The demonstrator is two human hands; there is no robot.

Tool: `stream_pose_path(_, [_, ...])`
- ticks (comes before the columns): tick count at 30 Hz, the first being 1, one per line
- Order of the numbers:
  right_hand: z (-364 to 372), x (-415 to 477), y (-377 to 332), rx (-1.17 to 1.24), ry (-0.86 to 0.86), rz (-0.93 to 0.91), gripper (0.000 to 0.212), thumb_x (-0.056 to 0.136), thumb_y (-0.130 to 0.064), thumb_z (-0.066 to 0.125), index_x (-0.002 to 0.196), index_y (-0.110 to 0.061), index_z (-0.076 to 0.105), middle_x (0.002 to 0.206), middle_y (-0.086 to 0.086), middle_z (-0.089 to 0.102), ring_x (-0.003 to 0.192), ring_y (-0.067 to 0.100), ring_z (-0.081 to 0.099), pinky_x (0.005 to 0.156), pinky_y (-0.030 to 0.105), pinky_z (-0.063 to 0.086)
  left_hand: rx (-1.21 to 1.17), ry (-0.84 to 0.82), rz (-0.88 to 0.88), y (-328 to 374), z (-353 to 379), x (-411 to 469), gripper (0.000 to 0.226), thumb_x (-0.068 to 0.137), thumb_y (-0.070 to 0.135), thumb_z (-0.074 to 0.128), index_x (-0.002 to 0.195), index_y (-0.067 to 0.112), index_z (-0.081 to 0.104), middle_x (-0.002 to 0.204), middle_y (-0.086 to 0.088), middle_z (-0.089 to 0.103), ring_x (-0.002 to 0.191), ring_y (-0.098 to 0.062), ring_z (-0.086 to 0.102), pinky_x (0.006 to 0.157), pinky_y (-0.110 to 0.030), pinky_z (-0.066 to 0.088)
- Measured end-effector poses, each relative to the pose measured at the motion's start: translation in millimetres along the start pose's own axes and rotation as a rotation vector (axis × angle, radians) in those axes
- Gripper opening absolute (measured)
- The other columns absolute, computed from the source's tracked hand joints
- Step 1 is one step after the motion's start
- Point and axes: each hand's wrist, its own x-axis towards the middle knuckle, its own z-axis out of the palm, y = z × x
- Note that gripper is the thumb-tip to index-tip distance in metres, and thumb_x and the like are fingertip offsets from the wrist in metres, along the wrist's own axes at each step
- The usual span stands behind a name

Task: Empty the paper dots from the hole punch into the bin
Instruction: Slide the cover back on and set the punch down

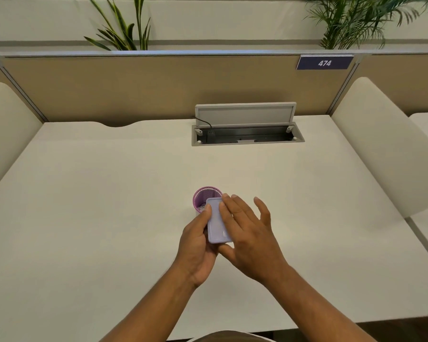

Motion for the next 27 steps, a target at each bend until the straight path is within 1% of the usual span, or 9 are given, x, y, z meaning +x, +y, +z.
stream_pose_path(3, [3.4,-5.5,-3.8,-0.006,0.098,0.008,0.053,0.099,-0.039,0.061,0.143,-0.010,0.055,0.147,0.010,0.058,0.139,0.026,0.052,0.117,0.051,0.030,0.075,-0.014,0.030,3.0,5.5,-0.3,0.045,0.096,0.042,0.065,0.132,0.016,0.071,0.130,-0.016,0.075,0.117,-0.031,0.074,0.090,-0.040,0.065])
stream_pose_path(5, [6.8,-8.5,-8.7,-0.022,0.222,0.006,0.038,0.098,-0.029,0.066,0.131,-0.010,0.065,0.127,0.009,0.068,0.121,0.027,0.062,0.103,0.044,0.039,0.130,0.029,0.044,5.3,11.6,0.1,0.051,0.090,0.047,0.068,0.131,0.017,0.070,0.128,-0.017,0.075,0.118,-0.035,0.073,0.091,-0.044,0.065])
stream_pose_path(7, [8.2,-7.8,-14.0,-0.038,0.305,0.041,0.030,0.095,-0.024,0.071,0.121,-0.009,0.068,0.107,0.009,0.070,0.102,0.028,0.065,0.089,0.040,0.041,0.193,0.069,0.063,6.4,17.6,0.9,0.054,0.088,0.051,0.066,0.132,0.017,0.068,0.128,-0.018,0.074,0.116,-0.037,0.073,0.093,-0.046,0.064])
stream_pose_path(12, [1.3,2.3,-11.8,-0.038,0.259,0.108,0.034,0.091,-0.031,0.077,0.115,-0.005,0.074,0.095,0.011,0.073,0.085,0.027,0.067,0.072,0.036,0.051,0.290,0.104,0.154,7.9,31.1,3.7,0.067,0.076,0.057,0.066,0.130,0.017,0.067,0.129,-0.015,0.073,0.113,-0.033,0.073,0.080,-0.034,0.066])
stream_pose_path(15, [-4.9,8.7,-4.9,-0.032,0.278,0.142,0.035,0.092,-0.022,0.075,0.121,-0.004,0.072,0.088,0.013,0.070,0.074,0.028,0.063,0.061,0.037,0.052,0.219,0.072,0.110,10.0,38.5,7.3,0.049,0.097,0.047,0.062,0.133,0.014,0.066,0.132,-0.020,0.071,0.121,-0.038,0.070,0.097,-0.045,0.063])
stream_pose_path(17, [-7.6,13.5,0.9,-0.009,0.292,0.171,0.038,0.094,-0.018,0.072,0.128,-0.003,0.068,0.087,0.014,0.069,0.072,0.029,0.060,0.059,0.038,0.052,0.175,0.032,0.084,13.4,42.6,10.7,0.049,0.106,0.043,0.051,0.136,0.007,0.063,0.133,-0.026,0.070,0.124,-0.041,0.068,0.105,-0.048,0.059])
stream_pose_path(22, [-15.0,27.9,15.2,0.158,0.314,0.280,0.040,0.096,-0.018,0.070,0.131,0.001,0.066,0.096,0.013,0.074,0.079,0.025,0.067,0.069,0.033,0.060,0.116,-0.039,0.102,26.2,55.3,23.1,0.061,0.104,0.055,0.039,0.140,0.011,0.063,0.132,-0.012,0.075,0.118,-0.030,0.075,0.101,-0.043,0.061])
stream_pose_path(25, [-19.0,41.0,22.2,0.333,0.335,0.452,0.036,0.093,-0.013,0.074,0.127,-0.002,0.069,0.103,0.009,0.076,0.084,0.019,0.070,0.076,0.026,0.061,0.212,-0.052,0.135,34.2,64.9,30.2,0.072,0.093,0.064,0.043,0.143,0.016,0.061,0.138,-0.008,0.072,0.122,-0.032,0.072,0.111,-0.049,0.054])
stream_pose_path(27, [-19.5,52.0,28.4,0.486,0.359,0.610,0.027,0.095,-0.016,0.072,0.121,-0.010,0.071,0.099,0.000,0.075,0.080,0.012,0.069,0.076,0.016,0.059,0.311,-0.086,0.159,42.1,69.7,37.4,0.078,0.086,0.068,0.043,0.144,0.019,0.061,0.139,-0.004,0.072,0.126,-0.029,0.070,0.115,-0.048,0.051])
